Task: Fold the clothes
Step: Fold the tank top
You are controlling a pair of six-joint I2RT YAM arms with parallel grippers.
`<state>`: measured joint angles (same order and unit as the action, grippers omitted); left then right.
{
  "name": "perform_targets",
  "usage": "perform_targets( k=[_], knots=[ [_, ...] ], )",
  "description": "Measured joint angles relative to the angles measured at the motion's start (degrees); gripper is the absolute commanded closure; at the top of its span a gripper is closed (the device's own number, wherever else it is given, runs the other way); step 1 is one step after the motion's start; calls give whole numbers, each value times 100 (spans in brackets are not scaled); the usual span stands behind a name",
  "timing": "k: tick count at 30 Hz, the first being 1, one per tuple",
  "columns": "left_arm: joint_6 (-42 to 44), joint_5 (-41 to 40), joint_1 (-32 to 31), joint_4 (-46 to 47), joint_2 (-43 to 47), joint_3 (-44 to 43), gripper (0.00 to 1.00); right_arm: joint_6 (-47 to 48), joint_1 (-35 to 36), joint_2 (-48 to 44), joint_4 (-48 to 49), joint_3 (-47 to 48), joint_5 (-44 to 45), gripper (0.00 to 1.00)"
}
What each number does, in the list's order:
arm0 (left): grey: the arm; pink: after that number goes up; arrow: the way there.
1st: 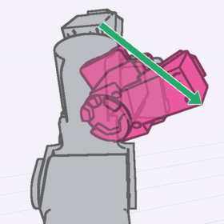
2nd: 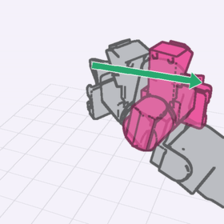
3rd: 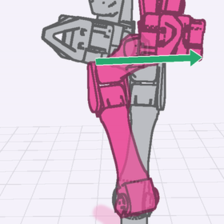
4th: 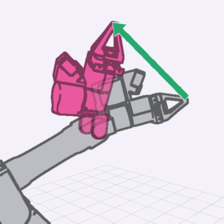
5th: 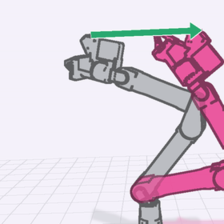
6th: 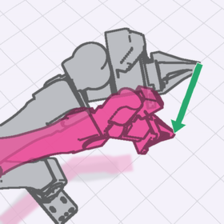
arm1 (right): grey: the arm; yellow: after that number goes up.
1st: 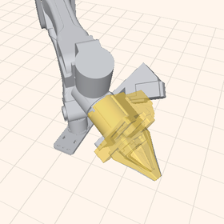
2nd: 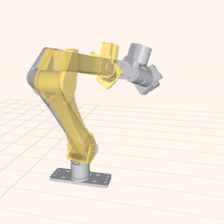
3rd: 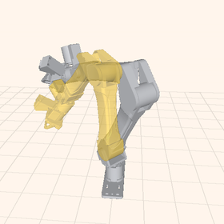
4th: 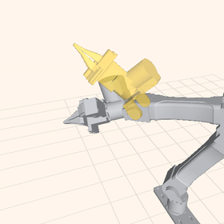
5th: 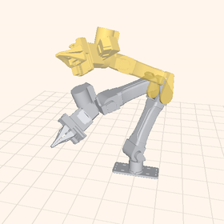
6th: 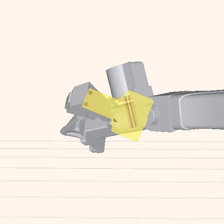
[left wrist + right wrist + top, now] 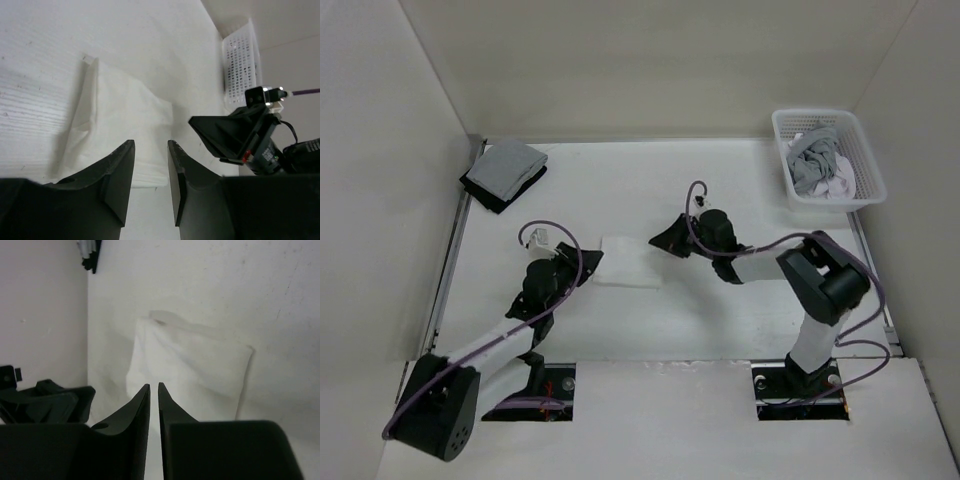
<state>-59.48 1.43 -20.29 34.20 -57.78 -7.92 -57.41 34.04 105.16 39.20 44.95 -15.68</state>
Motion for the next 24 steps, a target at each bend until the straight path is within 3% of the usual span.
perform_targets(
  k=[5, 7, 11, 16, 24],
  knots=[
    [544, -332, -9, -1091, 1069, -584, 61, 269, -496, -1853, -48, -835, -131, 63],
    [791, -533, 11, -1423, 1228, -901, 57, 450, -802, -2621, -87, -1054, -72, 53],
    [1139, -859, 192, -1980, 1150, -1399, 54, 767, -1193, -3644, -225, -1384, 323, 43],
    [1270, -1003, 472, -2640, 520, -1665, 53, 1010, -1207, -4197, -273, -2131, 1244, 34],
    [1311, -1071, 1161, -3241, 404, -1670, 53, 1086, -1270, -4242, -402, -2625, 2133, 34]
  ],
)
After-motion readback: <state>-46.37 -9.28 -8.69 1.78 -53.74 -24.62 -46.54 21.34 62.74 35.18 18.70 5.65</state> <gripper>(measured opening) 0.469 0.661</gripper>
